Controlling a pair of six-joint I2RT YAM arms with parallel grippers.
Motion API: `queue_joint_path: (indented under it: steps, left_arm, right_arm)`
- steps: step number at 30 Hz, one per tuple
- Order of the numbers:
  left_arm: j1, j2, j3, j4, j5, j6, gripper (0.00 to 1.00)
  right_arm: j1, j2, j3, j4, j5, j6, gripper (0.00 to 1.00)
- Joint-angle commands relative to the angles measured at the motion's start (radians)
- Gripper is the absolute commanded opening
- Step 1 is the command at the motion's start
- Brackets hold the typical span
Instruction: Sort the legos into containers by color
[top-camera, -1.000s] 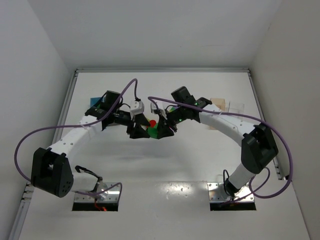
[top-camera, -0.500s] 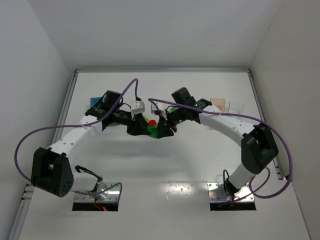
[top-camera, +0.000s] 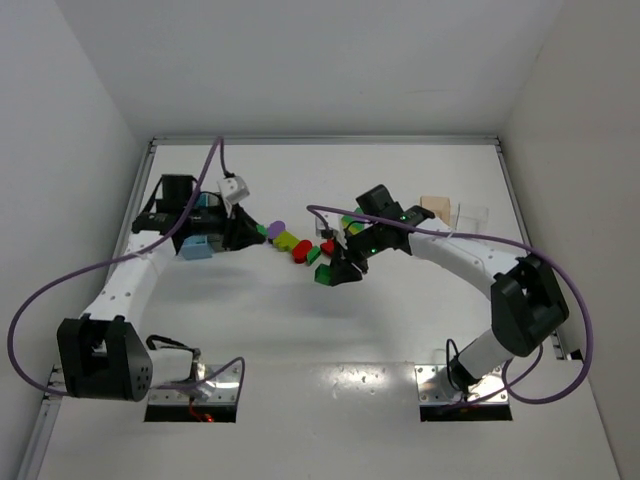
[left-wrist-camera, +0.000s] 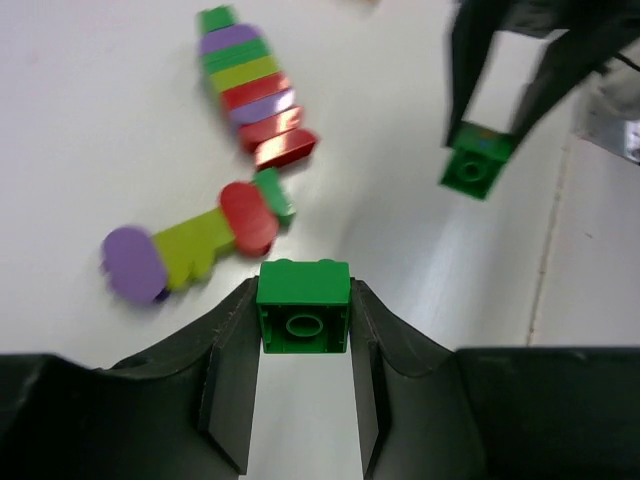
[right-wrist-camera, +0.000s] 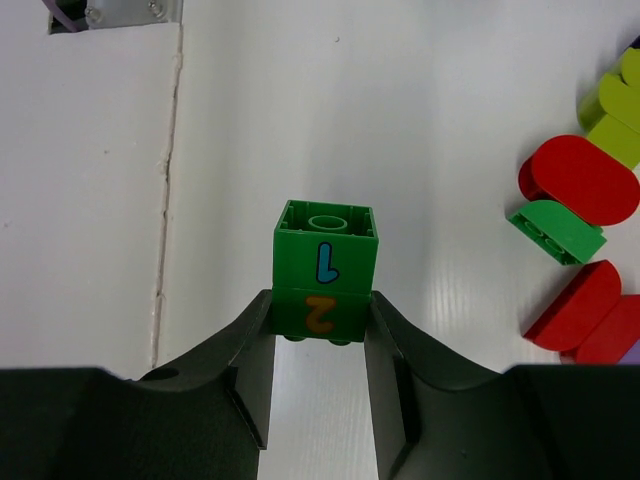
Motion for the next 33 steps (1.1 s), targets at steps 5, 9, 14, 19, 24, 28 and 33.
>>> queue_joint_path:
  steps: [5, 9, 14, 19, 24, 28, 33]
  left_arm:
    - [0.192, 0.024, 0.031, 0.16, -0.493, -0.341, 0.09]
    - [0.242, 0.075, 0.031, 0.18, -0.606, -0.401, 0.12]
    - [0.263, 0.158, 0.063, 0.198, -0.701, -0.442, 0.2]
    - [0.282, 0.196, 0.063, 0.233, -0.769, -0.466, 0.2]
    - [0.282, 0.215, 0.063, 0.255, -0.832, -0.475, 0.25]
    - [0.282, 0.251, 0.074, 0.255, -0.846, -0.484, 0.5]
    - [0.282, 0.273, 0.084, 0.255, -0.846, -0.484, 0.63]
  right_arm:
    - [-0.005, -0.043, -0.001, 0.034, -0.003, -0.016, 0.0]
    - [-0.005, -0.023, 0.018, 0.043, 0.007, -0.007, 0.0]
    - [-0.005, -0.014, 0.027, 0.043, 0.007, 0.002, 0.0]
    - [-0.005, -0.005, 0.038, 0.043, 0.007, 0.002, 0.0]
    - [-0.005, 0.005, 0.038, 0.043, 0.007, 0.002, 0.0]
    - [-0.005, 0.014, 0.047, 0.043, 0.007, 0.002, 0.0]
    - [-0.005, 0.035, 0.067, 0.043, 0.007, 0.002, 0.0]
